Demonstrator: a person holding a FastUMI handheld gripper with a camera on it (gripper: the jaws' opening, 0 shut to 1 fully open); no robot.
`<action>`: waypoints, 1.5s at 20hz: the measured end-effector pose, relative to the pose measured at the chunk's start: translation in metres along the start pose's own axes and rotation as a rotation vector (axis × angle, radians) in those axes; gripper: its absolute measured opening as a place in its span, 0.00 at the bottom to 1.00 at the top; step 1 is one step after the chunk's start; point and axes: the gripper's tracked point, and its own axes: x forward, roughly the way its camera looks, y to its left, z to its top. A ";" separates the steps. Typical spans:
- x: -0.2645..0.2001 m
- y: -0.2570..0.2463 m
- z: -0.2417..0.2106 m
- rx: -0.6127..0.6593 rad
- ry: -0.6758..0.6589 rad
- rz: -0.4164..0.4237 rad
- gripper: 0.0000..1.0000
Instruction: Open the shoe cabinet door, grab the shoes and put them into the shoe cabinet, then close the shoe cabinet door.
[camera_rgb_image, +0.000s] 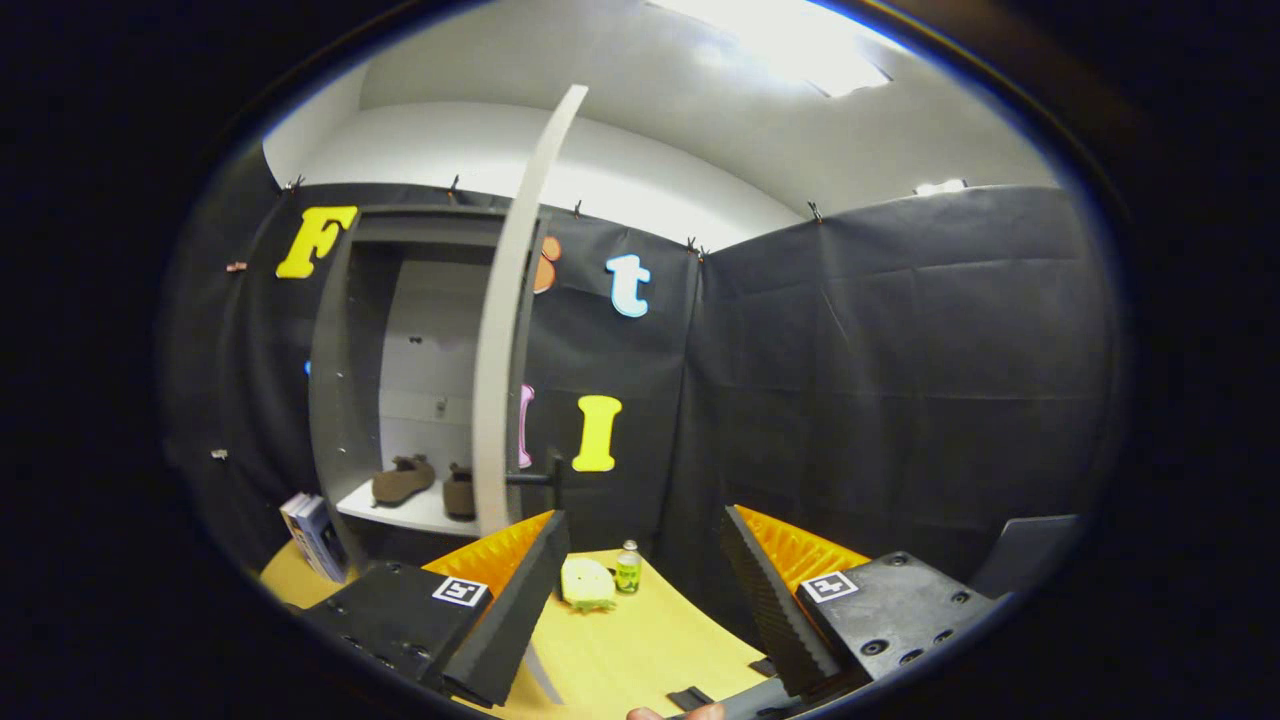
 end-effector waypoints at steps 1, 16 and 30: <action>0.010 -0.004 -0.003 0.009 0.008 -0.009 0.98; 0.017 0.082 -0.025 0.150 0.129 0.129 0.96; 0.003 0.273 -0.002 0.185 0.115 0.405 0.97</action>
